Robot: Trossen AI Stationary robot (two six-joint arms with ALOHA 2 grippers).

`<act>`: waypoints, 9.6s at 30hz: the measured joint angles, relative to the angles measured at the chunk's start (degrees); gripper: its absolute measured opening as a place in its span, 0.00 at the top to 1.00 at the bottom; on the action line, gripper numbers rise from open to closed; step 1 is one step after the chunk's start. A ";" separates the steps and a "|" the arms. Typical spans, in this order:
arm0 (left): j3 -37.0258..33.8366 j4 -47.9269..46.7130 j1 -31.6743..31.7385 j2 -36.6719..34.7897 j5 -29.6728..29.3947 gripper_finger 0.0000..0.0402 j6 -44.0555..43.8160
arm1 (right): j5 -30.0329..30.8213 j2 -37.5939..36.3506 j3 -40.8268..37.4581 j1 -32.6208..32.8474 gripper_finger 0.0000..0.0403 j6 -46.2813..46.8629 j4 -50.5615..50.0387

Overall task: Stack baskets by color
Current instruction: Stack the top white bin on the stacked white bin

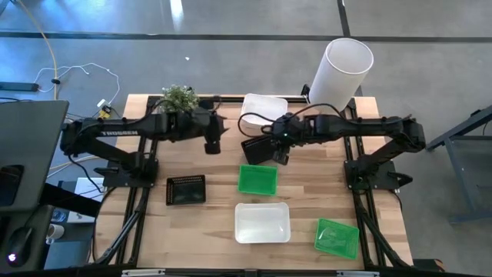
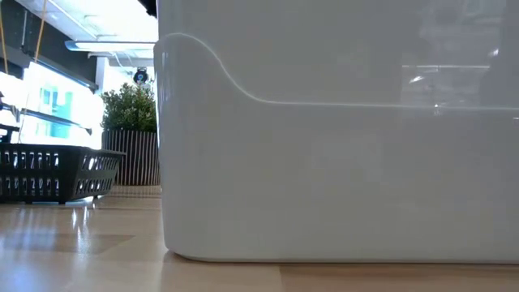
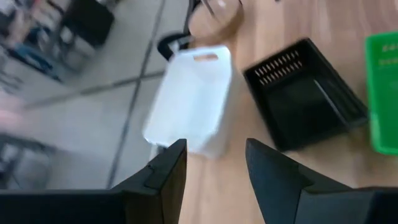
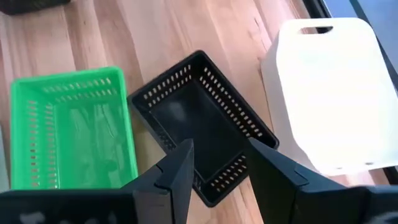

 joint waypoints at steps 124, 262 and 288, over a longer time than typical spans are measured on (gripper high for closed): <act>8.79 11.02 18.38 38.93 13.57 1.00 27.39 | 7.43 -0.08 -0.02 -0.42 0.66 6.99 -1.58; 5.18 -24.96 -16.78 1.51 -3.30 0.66 -20.58 | -5.15 -9.73 0.04 -3.81 1.00 1.50 2.52; 5.25 -23.67 -16.78 -2.10 4.72 0.66 -25.20 | -25.38 4.86 -0.02 12.95 1.00 10.49 5.01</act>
